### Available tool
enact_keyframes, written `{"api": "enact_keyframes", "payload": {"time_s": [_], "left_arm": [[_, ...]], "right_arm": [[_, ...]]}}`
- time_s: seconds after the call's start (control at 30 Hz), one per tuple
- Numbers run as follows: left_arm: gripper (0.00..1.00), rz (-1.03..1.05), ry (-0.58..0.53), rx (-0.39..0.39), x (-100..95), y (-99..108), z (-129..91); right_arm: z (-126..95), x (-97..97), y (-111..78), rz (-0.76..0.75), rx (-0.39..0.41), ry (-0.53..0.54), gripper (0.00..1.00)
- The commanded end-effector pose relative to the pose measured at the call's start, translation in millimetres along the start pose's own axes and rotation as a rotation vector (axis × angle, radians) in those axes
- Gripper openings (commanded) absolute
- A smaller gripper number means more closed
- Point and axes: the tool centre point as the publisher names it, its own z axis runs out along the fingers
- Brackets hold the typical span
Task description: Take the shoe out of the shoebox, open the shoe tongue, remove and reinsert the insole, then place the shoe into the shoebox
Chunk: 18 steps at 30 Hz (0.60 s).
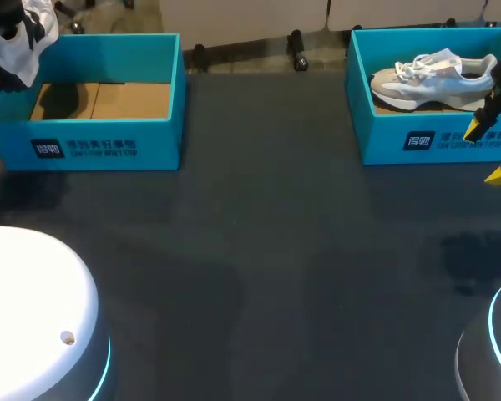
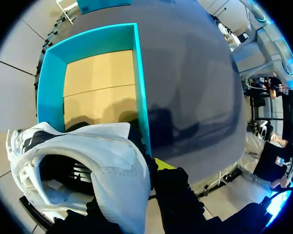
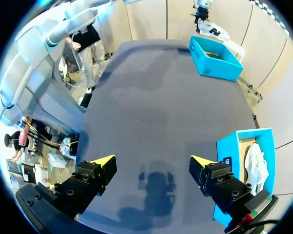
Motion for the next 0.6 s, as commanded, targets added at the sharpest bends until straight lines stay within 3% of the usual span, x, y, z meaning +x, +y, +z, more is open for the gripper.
{"api": "enact_keyframes", "payload": {"time_s": [0.03, 0.1, 0.33, 0.6], "left_arm": [[0.0, 0.059, -0.013, -0.022, 1.5, -0.9, -2.6], [0.0, 0.161, -0.015, -0.035, -0.1, 1.0, -3.8], [0.0, 0.621, -0.096, -0.208, -10.2, 15.3, -0.7], [0.0, 1.099, -0.113, -0.25, -10.1, 35.4, -2.0]], "right_arm": [[0.5, -1.2, -0.1, 0.001, 0.003, 0.002, 1.0], [0.5, -1.2, -0.1, 0.001, 0.003, 0.002, 1.0], [0.5, -1.2, -0.1, 0.001, 0.003, 0.002, 1.0], [0.5, -1.2, -0.1, 0.001, 0.003, 0.002, 1.0]]}}
